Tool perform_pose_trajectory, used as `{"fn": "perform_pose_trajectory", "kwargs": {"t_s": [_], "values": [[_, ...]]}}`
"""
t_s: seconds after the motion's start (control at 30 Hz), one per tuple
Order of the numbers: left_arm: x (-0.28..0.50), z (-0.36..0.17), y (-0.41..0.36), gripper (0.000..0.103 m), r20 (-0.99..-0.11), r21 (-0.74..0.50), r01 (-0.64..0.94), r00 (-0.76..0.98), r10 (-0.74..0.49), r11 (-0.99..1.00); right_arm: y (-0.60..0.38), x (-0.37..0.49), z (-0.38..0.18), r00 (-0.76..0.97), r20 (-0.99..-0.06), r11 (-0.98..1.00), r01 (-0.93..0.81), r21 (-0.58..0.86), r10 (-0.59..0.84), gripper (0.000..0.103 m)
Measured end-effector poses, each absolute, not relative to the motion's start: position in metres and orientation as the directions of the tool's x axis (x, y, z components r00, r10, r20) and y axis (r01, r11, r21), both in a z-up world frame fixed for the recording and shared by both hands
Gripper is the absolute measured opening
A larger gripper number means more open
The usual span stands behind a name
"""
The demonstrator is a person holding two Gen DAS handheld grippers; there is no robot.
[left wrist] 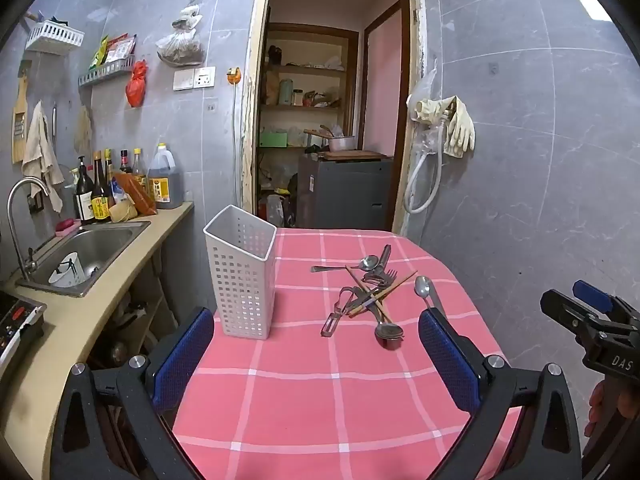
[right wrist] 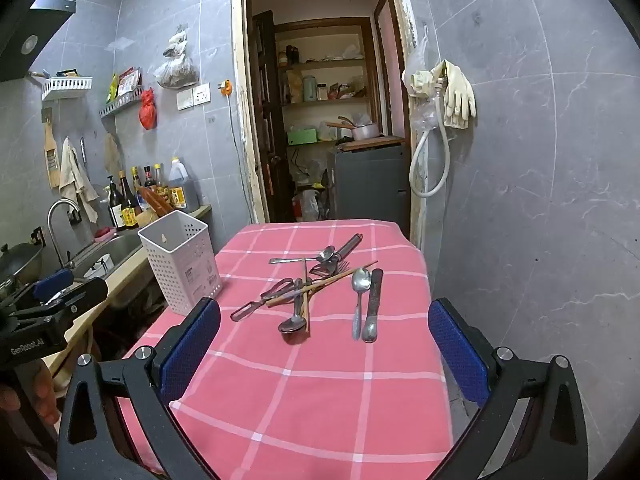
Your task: Organize utensils
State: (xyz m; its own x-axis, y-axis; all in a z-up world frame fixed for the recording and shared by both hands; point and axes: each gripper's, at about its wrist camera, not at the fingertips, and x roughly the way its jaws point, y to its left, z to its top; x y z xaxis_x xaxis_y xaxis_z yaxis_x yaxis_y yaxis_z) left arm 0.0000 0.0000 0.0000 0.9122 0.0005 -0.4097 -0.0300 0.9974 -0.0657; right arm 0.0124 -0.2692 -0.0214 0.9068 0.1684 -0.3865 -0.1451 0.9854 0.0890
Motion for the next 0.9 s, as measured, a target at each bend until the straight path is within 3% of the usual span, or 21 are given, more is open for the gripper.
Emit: {"fn": "perform_pose_trajectory", "kwargs": {"t_s": [0.9], "values": [[-0.0005, -0.0003, -0.0026, 0.103, -0.409, -0.071, -0.027, 0.912, -0.004, 0.997, -0.2673, 0.0146, -0.0206, 0.906, -0.389, 0.986, -0.145, 0.087, 0.168, 0.102]]}}
